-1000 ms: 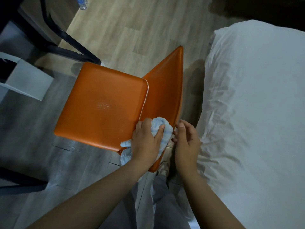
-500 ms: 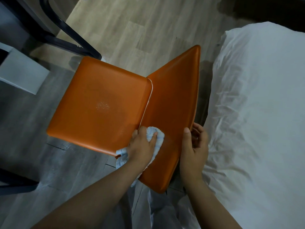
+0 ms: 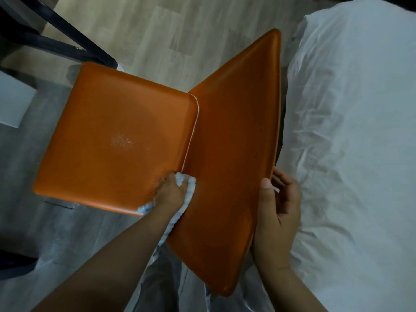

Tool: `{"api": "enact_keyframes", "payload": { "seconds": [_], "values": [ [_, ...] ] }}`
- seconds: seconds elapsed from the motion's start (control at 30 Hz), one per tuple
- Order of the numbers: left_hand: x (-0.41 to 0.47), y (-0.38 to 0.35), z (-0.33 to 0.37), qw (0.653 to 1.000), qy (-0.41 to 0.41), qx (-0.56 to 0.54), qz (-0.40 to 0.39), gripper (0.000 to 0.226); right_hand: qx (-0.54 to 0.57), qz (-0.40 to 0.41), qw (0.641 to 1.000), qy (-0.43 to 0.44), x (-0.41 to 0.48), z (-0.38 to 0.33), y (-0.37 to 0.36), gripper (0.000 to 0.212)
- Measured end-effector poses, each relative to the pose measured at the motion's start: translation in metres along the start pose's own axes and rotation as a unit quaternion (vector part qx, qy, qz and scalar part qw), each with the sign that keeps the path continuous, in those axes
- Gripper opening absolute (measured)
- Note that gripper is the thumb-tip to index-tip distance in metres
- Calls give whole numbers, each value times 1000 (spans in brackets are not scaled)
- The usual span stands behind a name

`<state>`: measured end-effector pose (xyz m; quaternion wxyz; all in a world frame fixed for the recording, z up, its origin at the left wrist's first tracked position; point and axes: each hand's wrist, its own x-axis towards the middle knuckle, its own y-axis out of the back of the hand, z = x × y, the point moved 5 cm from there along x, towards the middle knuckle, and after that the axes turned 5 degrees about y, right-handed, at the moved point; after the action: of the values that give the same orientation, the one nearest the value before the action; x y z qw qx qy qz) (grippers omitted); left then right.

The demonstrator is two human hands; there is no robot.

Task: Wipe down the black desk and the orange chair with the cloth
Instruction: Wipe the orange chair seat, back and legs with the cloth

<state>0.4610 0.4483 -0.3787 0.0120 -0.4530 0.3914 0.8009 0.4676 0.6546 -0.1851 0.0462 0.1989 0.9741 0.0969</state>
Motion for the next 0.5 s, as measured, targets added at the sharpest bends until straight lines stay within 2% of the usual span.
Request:
{"api": "enact_keyframes", "payload": {
  "seconds": [0.33,0.5],
  "values": [
    [37,-11,-18,1000,8,5,15,49,22,13,1000,18,1,10,2,23],
    [18,5,-13,999,-26,-25,11,50,-3,11,1000,18,1,9,1,22]
  ]
}}
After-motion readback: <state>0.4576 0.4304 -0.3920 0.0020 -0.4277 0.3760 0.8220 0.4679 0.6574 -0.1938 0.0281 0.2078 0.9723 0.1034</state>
